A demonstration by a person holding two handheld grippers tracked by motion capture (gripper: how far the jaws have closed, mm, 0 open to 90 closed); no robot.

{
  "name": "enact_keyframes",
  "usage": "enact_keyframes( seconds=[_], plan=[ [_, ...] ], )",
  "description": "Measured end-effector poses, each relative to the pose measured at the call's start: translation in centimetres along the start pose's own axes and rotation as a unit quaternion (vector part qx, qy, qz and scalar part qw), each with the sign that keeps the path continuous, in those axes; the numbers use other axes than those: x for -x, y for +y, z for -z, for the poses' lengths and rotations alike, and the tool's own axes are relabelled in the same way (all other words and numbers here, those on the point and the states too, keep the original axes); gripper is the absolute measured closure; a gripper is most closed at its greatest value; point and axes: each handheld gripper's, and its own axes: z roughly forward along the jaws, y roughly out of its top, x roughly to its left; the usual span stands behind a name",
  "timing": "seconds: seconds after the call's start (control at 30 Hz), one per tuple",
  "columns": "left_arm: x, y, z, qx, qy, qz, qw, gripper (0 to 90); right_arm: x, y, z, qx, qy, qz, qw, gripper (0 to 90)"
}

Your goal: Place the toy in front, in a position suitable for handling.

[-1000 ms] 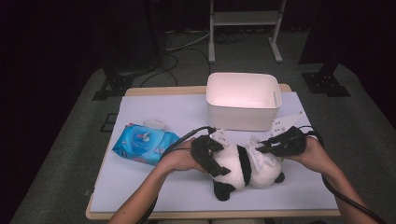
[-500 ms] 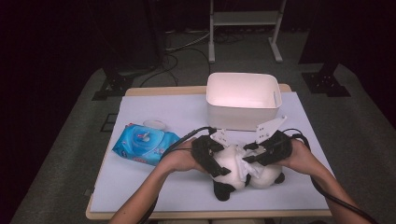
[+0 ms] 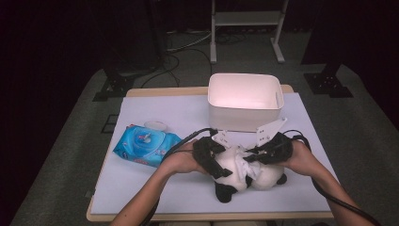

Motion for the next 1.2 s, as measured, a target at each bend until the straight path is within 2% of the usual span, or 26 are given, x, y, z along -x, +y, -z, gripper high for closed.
enact_keyframes(
  seconds=[0.23,0.37,0.47,0.67,0.8,0.97,1.1,1.2],
  plan=[
    [0.0,-0.1,0.0,0.003,-0.001,-0.001,1.0,18.7,1.5,-2.5,2.5,-0.006,-0.029,-0.039,0.9988,79.7],
    [0.0,-0.1,0.1,0.004,-0.004,0.0,1.0,18.7,2.0,-4.3,3.8,-0.01,-0.044,-0.064,0.9969,79.7],
    [0.0,0.0,0.1,0.005,-0.008,-0.004,0.9999,18.7,2.1,-5.5,4.2,-0.004,-0.037,-0.084,0.9957,79.7],
    [-0.2,0.6,0.8,0.01,-0.016,0.001,0.9998,18.4,1.2,-5.6,3.8,-0.01,-0.04,-0.068,0.9968,79.7],
    [-0.3,1.1,1.0,0.019,-0.014,0.006,0.9997,18.5,0.7,-5.9,3.9,-0.006,-0.041,-0.067,0.9969,79.6],
    [-0.2,1.7,0.6,0.014,-0.011,-0.003,0.9998,19.6,0.0,-6.5,4.2,-0.002,-0.039,-0.069,0.9969,79.6],
    [0.0,1.7,0.3,0.004,-0.01,-0.006,0.9999,22.9,0.1,-6.5,4.4,-0.002,-0.036,-0.071,0.9968,79.3],
    [0.0,1.2,0.1,-0.001,-0.01,-0.001,1.0,23.2,0.6,-5.5,4.2,-0.006,-0.041,-0.064,0.9971,79.2]
  ],
)
